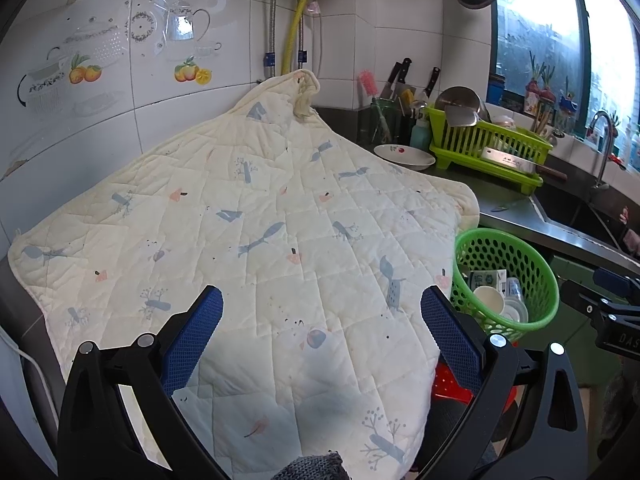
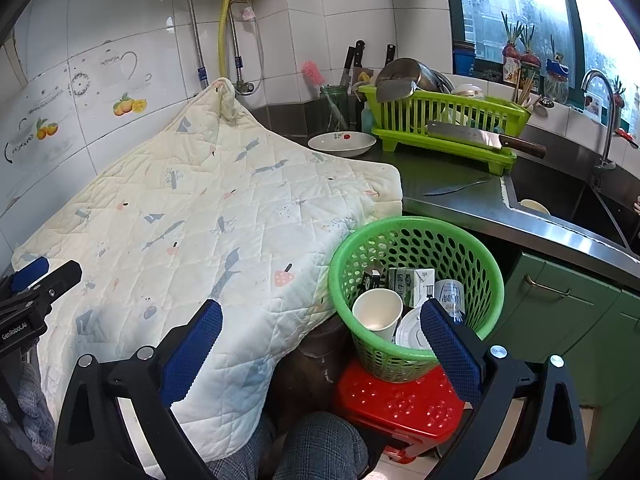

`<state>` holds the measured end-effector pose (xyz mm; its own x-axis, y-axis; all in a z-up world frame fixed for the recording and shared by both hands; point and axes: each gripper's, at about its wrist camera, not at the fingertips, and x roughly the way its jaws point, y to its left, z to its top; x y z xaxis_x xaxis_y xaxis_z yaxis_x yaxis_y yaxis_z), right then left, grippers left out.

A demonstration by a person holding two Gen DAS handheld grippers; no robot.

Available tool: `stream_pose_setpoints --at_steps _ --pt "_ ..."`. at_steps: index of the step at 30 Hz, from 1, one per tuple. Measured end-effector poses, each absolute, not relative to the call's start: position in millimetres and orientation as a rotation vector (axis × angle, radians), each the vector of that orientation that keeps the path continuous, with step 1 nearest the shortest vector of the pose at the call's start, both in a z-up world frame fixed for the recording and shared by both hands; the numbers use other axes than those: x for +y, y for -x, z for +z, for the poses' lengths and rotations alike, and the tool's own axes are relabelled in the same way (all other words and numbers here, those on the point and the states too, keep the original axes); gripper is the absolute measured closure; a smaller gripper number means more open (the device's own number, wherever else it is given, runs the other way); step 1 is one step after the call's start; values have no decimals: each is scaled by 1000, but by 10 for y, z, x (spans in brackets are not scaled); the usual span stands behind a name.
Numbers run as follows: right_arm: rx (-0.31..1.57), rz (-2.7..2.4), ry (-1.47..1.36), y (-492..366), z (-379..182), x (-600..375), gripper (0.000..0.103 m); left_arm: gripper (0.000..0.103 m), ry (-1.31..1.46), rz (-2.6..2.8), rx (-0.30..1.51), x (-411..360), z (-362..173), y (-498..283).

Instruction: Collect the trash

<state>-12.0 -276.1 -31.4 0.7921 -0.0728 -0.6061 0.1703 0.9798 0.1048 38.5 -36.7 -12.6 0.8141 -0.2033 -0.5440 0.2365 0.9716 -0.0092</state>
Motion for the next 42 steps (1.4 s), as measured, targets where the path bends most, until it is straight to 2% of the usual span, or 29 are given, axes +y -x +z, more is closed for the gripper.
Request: stream_pose_setpoints --at_steps 22,42 --pt "529 -144 -155 258 -131 -2714 7 5 -14 -198 444 -334 177 -305" --pt "496 -156 -146 315 -85 -2711 7 5 1 -204 458 -328 94 -258"
